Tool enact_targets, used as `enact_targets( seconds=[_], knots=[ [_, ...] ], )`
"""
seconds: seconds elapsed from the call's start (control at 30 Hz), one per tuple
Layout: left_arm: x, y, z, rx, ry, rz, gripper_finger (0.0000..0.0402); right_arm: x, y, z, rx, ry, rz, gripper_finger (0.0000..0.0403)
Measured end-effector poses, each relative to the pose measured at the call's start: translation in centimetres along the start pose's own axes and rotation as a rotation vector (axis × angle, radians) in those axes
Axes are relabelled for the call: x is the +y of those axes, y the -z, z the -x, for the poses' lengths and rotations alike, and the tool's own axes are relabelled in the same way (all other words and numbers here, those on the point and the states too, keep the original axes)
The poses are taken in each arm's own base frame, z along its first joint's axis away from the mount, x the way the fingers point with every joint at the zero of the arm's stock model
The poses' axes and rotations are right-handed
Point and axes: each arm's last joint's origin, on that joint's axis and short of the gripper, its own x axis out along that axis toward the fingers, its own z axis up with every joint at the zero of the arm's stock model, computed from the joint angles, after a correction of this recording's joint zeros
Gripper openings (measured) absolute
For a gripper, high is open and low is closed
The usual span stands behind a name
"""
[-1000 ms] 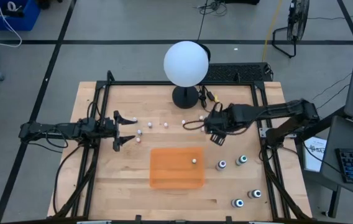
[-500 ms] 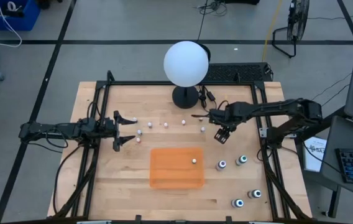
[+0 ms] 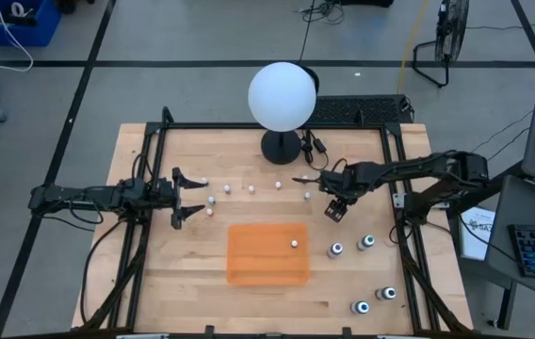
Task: Pick & Place food coloring
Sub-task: Put the small purple food coloring bottle into the orange container
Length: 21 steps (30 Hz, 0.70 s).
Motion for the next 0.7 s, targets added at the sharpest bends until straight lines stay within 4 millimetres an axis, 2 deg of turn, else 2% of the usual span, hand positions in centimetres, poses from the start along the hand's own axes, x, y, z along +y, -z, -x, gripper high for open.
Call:
enact_targets(
  seconds=[0.7],
  knots=[
    [0.0,0.0,0.0,0.000,0.000,0.000,0.0324,0.1,-0.1,-1.6,-0.022,-0.009,0.009,0.0215]
  ],
)
